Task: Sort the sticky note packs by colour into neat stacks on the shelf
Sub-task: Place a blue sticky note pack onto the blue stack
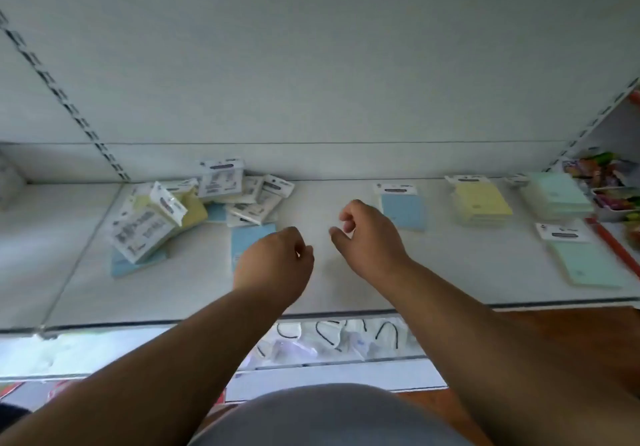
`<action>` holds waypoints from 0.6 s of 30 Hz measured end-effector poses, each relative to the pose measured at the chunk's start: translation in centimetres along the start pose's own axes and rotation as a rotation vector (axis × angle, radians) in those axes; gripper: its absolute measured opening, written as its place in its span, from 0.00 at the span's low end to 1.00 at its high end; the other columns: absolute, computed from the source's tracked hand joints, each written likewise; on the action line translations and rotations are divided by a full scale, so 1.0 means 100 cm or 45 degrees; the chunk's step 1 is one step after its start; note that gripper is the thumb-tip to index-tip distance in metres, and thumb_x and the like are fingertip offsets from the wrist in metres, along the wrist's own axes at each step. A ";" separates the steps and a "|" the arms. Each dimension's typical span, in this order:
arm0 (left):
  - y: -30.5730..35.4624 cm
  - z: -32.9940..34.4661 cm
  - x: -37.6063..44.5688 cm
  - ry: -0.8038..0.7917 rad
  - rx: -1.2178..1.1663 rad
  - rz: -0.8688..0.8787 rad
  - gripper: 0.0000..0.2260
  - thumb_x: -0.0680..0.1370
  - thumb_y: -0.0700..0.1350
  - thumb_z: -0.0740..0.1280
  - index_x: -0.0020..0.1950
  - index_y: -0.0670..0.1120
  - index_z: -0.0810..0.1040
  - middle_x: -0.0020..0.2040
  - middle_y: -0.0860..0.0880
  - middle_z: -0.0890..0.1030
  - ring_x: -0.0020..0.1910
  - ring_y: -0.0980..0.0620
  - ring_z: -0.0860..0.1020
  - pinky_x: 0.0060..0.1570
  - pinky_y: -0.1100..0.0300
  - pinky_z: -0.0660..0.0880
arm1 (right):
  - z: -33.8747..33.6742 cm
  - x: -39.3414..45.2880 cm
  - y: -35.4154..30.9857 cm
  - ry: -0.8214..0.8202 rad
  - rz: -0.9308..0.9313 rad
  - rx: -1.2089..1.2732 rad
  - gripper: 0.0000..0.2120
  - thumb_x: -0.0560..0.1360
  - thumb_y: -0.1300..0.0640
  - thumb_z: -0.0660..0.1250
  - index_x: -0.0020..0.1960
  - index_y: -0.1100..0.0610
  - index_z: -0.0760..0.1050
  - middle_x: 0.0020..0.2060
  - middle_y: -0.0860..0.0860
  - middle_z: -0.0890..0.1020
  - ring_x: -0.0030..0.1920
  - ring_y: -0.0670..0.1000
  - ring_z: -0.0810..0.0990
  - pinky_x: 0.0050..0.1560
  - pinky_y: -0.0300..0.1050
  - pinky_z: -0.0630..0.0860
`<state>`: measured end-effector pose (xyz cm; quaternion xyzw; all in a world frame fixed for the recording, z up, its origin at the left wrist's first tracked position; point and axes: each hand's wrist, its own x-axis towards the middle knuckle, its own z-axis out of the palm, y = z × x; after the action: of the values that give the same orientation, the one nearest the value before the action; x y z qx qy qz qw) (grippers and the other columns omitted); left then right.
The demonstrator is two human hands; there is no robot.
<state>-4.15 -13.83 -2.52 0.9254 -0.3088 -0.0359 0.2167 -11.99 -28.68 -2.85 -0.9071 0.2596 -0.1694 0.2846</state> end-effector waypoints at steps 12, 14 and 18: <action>-0.107 -0.028 -0.001 -0.092 -0.310 -0.271 0.18 0.74 0.51 0.65 0.63 0.49 0.74 0.55 0.49 0.78 0.53 0.48 0.77 0.49 0.59 0.71 | 0.093 0.016 -0.086 -0.217 0.633 0.420 0.15 0.73 0.49 0.67 0.33 0.57 0.72 0.29 0.52 0.74 0.31 0.54 0.73 0.31 0.41 0.66; -0.106 -0.027 -0.003 -0.081 -0.411 -0.289 0.15 0.73 0.50 0.67 0.59 0.51 0.75 0.46 0.54 0.79 0.44 0.53 0.77 0.40 0.61 0.69 | 0.087 0.015 -0.083 -0.143 0.707 0.548 0.15 0.73 0.47 0.68 0.36 0.58 0.75 0.29 0.52 0.75 0.29 0.53 0.72 0.31 0.42 0.67; -0.090 -0.025 -0.002 -0.128 -0.496 -0.213 0.11 0.70 0.46 0.72 0.50 0.51 0.76 0.41 0.54 0.78 0.40 0.55 0.78 0.35 0.63 0.68 | 0.066 0.007 -0.064 -0.172 0.574 0.542 0.11 0.72 0.47 0.69 0.43 0.55 0.76 0.35 0.52 0.79 0.34 0.53 0.75 0.37 0.48 0.72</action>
<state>1.16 -6.34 -4.05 0.8855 -0.2284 -0.1587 0.3722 -6.06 -21.76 -3.99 -0.7559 0.3934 -0.0919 0.5152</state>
